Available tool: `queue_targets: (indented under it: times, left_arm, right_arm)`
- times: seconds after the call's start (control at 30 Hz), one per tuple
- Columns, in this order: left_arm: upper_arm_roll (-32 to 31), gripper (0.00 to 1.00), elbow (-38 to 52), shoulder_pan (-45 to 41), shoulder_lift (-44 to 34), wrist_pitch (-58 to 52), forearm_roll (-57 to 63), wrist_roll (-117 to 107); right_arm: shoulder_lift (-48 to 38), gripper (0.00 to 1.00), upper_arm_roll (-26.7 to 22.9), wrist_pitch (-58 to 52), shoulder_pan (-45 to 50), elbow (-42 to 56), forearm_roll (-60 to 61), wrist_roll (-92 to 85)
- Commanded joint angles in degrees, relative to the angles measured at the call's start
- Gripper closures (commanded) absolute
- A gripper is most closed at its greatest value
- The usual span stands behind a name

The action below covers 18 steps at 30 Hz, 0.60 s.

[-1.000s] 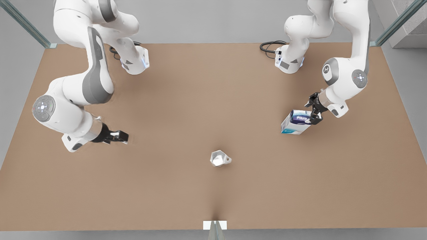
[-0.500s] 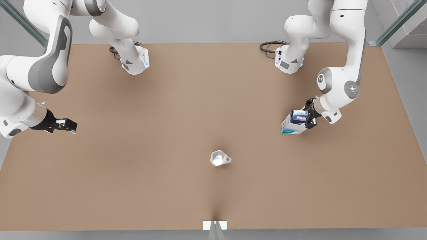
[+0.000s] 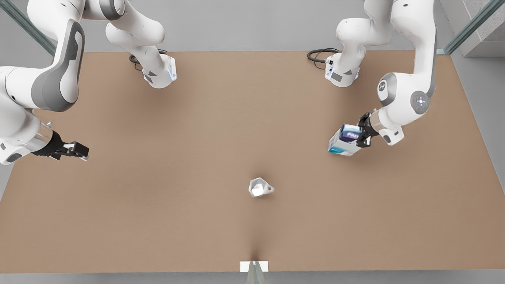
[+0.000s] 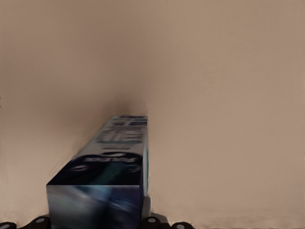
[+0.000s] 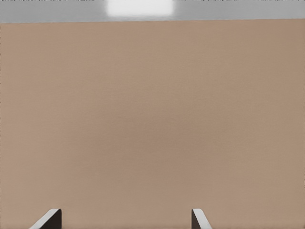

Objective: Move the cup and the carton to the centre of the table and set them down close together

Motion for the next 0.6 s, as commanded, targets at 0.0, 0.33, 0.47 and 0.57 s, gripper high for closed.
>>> queue_targets:
  times: [0.0,0.33,0.47,0.57]
  left_arm:
    - [-0.03,0.33,1.29,-0.65,0.71,-0.4,-0.1,-0.12]
    - [-4.78,0.32,15.18,-15.24,9.51,-0.32,-2.39,-23.76]
    - [-7.24,0.32,20.19,-16.47,14.52,2.76,-5.02,-27.37]
    - [-8.91,0.32,21.42,-17.44,16.62,5.31,-4.85,-28.95]
  right_arm:
    - [0.0,0.0,0.0,0.0,-0.02,0.0,0.0,0.0]
    - [0.0,0.0,0.0,-0.09,-0.11,0.09,0.09,0.0]
    - [0.08,0.0,0.0,0.0,0.07,0.0,0.09,0.0]
    - [0.17,0.0,0.0,0.0,0.07,0.09,0.09,0.0]
